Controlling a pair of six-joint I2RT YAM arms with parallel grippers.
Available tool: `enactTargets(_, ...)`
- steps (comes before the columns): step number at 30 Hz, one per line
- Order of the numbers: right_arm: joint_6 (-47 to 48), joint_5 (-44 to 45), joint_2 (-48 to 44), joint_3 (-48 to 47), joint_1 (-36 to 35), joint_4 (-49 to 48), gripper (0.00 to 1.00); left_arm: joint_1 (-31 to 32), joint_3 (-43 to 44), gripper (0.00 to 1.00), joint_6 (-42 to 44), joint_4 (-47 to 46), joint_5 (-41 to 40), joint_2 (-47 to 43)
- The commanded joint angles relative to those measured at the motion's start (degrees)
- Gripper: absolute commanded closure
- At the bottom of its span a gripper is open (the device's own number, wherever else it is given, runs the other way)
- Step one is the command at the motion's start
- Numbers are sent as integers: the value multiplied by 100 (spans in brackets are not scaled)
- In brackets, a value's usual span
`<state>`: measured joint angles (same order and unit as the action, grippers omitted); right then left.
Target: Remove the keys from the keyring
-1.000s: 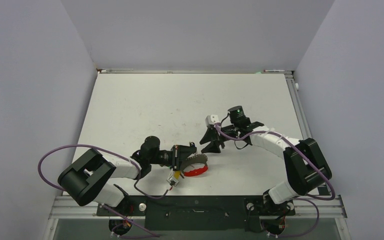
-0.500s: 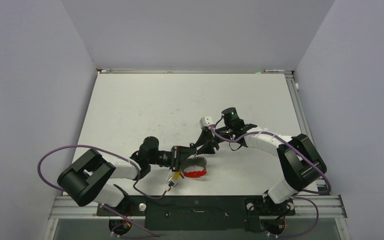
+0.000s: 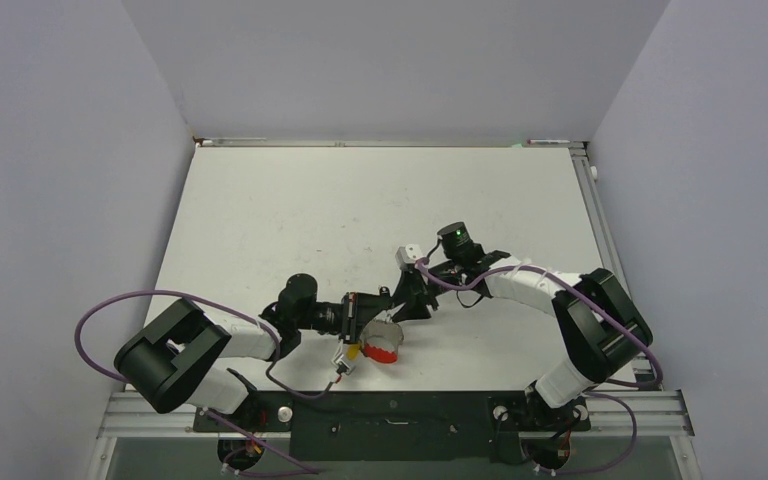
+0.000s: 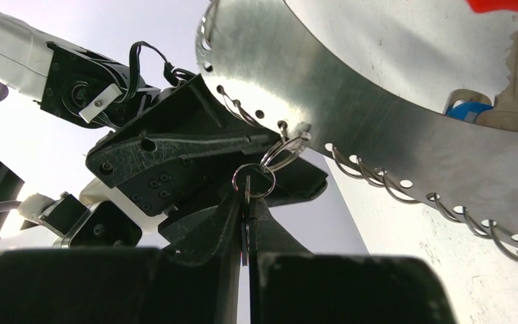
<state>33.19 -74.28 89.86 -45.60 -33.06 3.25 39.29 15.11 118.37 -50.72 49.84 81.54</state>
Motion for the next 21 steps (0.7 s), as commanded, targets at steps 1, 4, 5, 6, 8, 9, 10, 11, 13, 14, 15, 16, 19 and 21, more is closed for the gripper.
enactTargets(1, 739, -628, -100, -118, -89, 576, 63, -9, 26, 100, 25, -281, 55, -134)
enactTargets(4, 969, -675, -60, -175, -91, 852, 66, -9, 14, 100, 22, -281, 46, -151)
enactTargets(5, 978, -671, -54, -183, -94, 860, 67, -9, 10, 100, 20, -281, 55, -147)
enactTargets(6, 985, -674, -50, -185, -90, 859, 68, -9, 9, 100, 28, -281, 59, -140)
enactTargets(8, 969, -684, -21, -206, -87, 847, 68, -9, 1, 100, 37, -277, 66, -139)
enactTargets(9, 926, -684, -4, -211, -88, 811, 67, -9, 0, 100, 37, -273, 63, -132)
enactTargets(10, 775, -678, 10, -212, -87, 697, 66, -9, 7, 100, 37, -272, 66, -130)
enactTargets(11, 636, -657, 21, -208, -87, 579, 66, -9, 13, 100, 37, -278, 77, -134)
enactTargets(13, 90, -529, 12, -126, -95, 62, 65, -9, 35, 100, 37, -278, 83, -126)
enactTargets(14, -416, -439, -24, -9, -89, -514, 65, -9, 40, 100, 37, -273, 86, -132)
enactTargets(15, -1009, -315, -92, 214, -89, -1155, 65, -11, 48, 100, 36, -265, 94, -137)
enactTargets(16, -1571, -228, -121, 356, -69, -1835, 65, -11, 50, 100, 37, -263, 97, -130)
enactTargets(19, -2179, -165, -61, 439, -55, -2585, 65, -9, 47, 100, 48, -265, 120, -129)
enactTargets(21, -2142, -189, -43, 430, -87, -2592, 65, -9, 42, 100, 46, -264, 118, -138)
